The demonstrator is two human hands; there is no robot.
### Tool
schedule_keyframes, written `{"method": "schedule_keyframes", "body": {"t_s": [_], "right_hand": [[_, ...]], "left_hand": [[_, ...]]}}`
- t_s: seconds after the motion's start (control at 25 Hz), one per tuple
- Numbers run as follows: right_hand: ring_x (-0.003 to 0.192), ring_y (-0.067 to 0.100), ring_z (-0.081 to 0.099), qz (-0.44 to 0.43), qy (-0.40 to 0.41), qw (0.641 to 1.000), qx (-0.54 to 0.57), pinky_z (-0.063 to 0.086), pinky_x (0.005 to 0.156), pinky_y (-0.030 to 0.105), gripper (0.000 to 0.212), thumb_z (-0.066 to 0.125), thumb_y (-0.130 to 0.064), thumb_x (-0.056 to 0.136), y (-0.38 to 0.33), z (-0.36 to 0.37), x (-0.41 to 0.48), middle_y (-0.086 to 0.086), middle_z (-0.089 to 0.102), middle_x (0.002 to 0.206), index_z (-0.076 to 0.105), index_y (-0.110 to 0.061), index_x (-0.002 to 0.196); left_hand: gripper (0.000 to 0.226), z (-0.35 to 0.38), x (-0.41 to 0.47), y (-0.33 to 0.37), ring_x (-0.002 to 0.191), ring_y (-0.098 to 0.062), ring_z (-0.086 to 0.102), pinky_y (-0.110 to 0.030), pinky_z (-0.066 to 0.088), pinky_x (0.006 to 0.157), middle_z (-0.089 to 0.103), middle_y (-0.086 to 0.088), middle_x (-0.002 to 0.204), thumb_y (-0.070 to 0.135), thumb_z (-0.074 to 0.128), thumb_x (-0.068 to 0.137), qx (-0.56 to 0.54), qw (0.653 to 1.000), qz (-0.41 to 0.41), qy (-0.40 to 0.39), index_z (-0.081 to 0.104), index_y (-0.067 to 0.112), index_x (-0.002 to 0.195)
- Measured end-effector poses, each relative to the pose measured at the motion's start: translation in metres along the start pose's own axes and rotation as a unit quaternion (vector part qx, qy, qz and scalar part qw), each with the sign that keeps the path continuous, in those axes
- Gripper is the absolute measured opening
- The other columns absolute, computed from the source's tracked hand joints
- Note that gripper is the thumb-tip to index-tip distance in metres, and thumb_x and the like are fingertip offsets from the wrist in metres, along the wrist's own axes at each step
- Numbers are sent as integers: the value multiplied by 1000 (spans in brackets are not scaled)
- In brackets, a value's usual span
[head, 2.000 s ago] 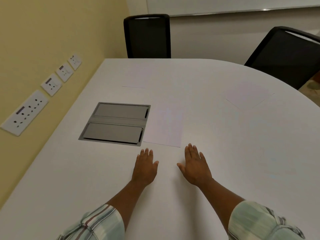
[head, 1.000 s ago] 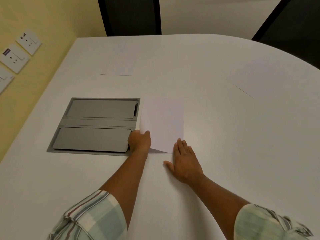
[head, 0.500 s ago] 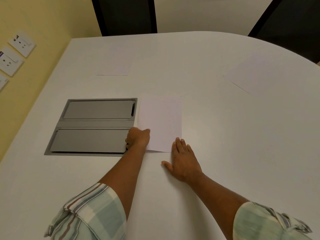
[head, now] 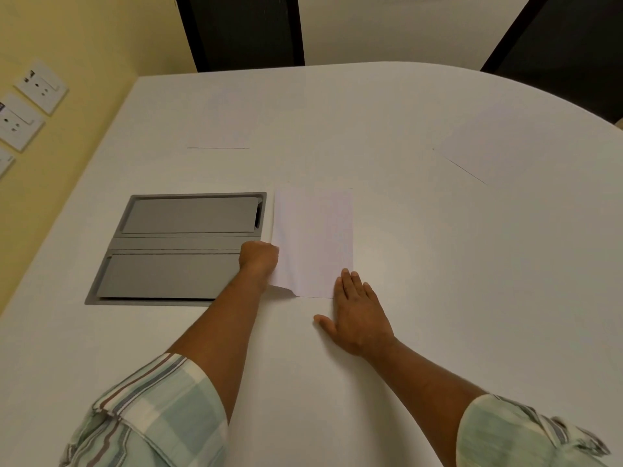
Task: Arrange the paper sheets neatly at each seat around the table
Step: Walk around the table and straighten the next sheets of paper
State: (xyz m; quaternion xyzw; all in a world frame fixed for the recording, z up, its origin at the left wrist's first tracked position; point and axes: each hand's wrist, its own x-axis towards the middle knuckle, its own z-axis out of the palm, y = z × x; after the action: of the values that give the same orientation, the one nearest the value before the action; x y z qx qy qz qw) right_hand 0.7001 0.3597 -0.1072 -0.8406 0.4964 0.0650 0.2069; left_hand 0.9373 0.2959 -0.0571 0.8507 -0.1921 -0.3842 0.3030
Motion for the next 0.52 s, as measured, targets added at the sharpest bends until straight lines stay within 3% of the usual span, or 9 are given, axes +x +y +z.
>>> {"method": "schedule_keyframes", "body": {"t_s": [0.08,0.16,0.28,0.36,0.44,0.52], "right_hand": [[160,35,6,4,0,1000,-17,11,130,50,98,21,-75,98,-3,-6,2,19,7,173,9,-3,163],[156,40,21,4,30,999,-44,17,128,54,94,25,-74,99,-11,-13,6,21,23,169,20,-3,161],[152,38,31,-27,67,997,-5,23,126,54,88,42,-70,99,-32,-24,17,19,32,166,28,-6,158],[150,36,34,-48,43,996,63,32,121,51,86,56,-63,97,-48,-27,27,17,32,166,28,-8,158],[137,35,49,-59,40,993,91,46,109,51,67,58,-50,100,-60,-29,33,15,48,154,42,-9,150],[108,31,64,-67,73,991,87,54,89,47,28,50,-32,105,-63,-30,35,10,66,119,61,-12,122]], "left_hand": [[7,-4,3,-4,85,-29,62,-41,57,80,65,-17,95,3,72,92,-6,1000,0,-24,66,-1,92],[18,-7,2,-8,85,-32,68,-46,62,84,71,-18,96,5,81,87,-21,999,-12,-28,69,-5,96],[27,-8,0,-12,82,-30,74,-40,61,72,76,-12,93,16,91,80,-37,999,-20,-35,70,2,89],[33,-8,-1,-13,79,-29,74,-34,59,63,76,-10,90,22,95,76,-44,998,-19,-49,69,6,88],[38,-6,-1,-16,77,-28,74,-33,59,59,76,-10,89,26,97,73,-55,996,-18,-63,69,6,89],[38,-5,0,-18,70,-27,76,-33,56,61,77,-9,88,31,94,77,-70,996,-24,-59,69,6,91]]}}
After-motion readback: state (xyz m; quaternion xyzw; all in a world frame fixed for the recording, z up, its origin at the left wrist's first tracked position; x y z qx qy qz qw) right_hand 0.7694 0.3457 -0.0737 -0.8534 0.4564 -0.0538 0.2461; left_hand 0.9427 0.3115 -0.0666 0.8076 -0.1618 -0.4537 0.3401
